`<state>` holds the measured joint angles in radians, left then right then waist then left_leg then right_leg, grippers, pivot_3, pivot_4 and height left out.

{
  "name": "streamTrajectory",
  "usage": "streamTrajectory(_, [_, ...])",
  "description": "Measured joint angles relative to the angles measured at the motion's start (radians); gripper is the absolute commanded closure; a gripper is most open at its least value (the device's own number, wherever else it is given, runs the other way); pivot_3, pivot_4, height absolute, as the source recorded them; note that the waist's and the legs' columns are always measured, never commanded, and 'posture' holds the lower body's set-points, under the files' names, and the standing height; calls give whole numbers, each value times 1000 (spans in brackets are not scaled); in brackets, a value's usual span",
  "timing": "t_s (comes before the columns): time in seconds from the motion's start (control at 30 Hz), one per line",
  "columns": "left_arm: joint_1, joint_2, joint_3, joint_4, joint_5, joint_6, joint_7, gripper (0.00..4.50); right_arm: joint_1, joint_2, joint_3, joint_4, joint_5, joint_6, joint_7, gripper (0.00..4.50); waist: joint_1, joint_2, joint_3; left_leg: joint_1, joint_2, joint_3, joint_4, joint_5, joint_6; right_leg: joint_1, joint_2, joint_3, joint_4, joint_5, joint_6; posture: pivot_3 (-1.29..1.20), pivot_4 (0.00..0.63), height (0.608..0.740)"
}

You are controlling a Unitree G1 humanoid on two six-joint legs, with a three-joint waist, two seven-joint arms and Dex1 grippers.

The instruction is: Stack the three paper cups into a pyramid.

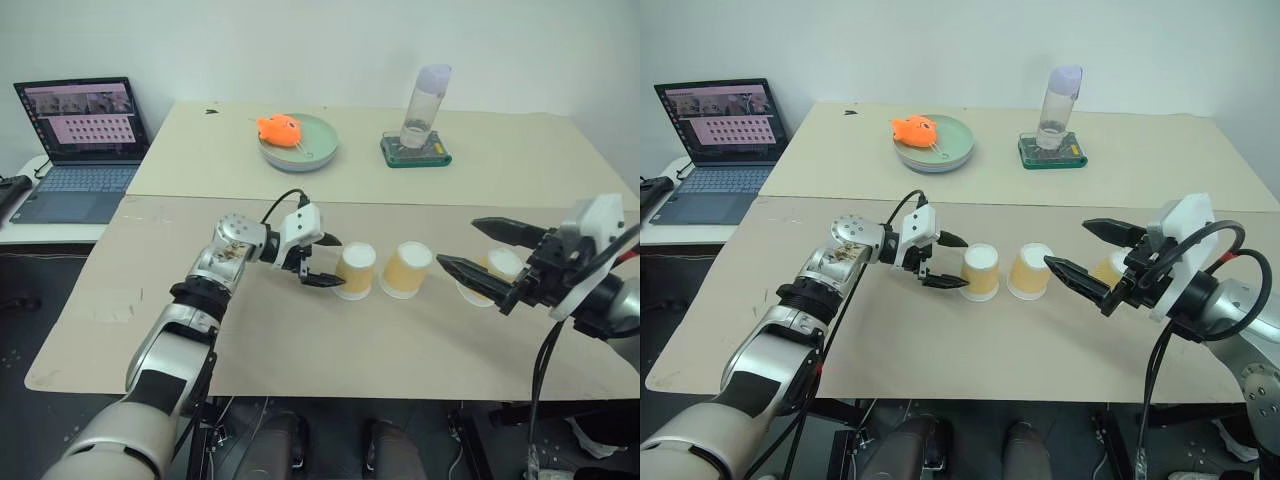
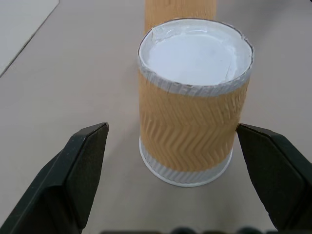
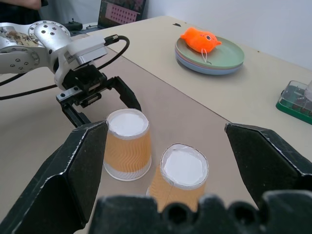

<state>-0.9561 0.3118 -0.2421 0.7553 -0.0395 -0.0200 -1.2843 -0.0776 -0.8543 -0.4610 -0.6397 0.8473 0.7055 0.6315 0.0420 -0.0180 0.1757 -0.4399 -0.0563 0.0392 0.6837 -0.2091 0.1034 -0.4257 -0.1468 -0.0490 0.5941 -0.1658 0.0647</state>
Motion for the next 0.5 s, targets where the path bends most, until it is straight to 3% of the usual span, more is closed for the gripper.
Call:
streamTrajectory(0.37, [-16,-5,0,29,1,-13,-15,54,5,-1,-15,-2,1,0,-2,0,0,0,0,0,0,0,0,0,0,0,0,0,0,0,0,0,150,740])
streamTrajectory(0.5, [-14,50,5,-27,-13,15,-82,54,5,-3,-19,-2,1,0,-1,0,-4,0,0,0,0,0,0,0,0,-1,0,0,0,0,0,0,150,740])
